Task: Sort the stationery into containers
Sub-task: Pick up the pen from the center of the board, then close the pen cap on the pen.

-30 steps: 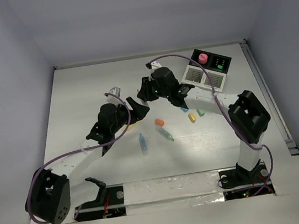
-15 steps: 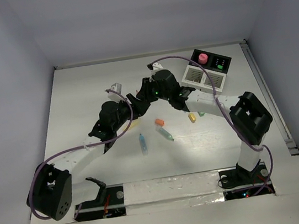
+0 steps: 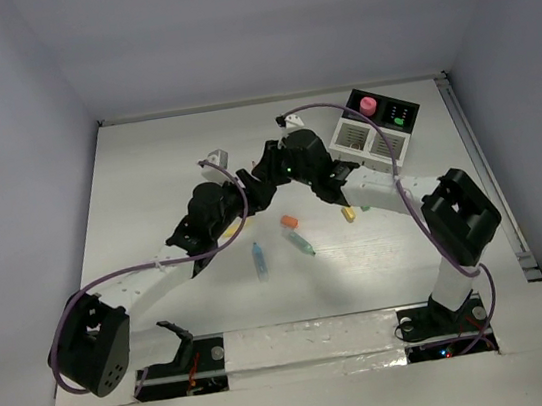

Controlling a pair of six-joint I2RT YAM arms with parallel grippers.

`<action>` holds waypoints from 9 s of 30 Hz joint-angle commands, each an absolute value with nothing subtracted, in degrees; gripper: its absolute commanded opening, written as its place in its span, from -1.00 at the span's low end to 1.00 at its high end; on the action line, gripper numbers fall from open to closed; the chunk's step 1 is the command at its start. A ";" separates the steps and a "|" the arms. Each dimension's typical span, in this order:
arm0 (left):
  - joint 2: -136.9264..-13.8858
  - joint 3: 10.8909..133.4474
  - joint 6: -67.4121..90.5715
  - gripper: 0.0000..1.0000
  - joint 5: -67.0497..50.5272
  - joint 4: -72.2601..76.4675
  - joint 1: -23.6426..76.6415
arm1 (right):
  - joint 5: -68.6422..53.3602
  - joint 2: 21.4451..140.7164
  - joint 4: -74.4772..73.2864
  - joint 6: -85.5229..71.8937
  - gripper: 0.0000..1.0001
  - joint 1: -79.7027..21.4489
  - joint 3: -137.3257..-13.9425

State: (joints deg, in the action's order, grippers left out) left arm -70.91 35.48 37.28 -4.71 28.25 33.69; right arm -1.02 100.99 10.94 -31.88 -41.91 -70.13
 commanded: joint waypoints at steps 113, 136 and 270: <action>-34.19 43.86 20.67 -1.00 -13.63 0.09 32.78 | -8.52 98.51 -25.40 -2.74 -0.13 -40.34 -71.70; -33.05 41.57 19.16 -1.00 -14.59 -1.67 26.98 | -3.78 116.80 -35.33 3.78 0.19 -41.92 -88.59; -40.33 51.58 16.52 -1.00 0.79 5.54 29.97 | -3.95 85.61 10.37 -38.58 -1.00 -61.61 -64.78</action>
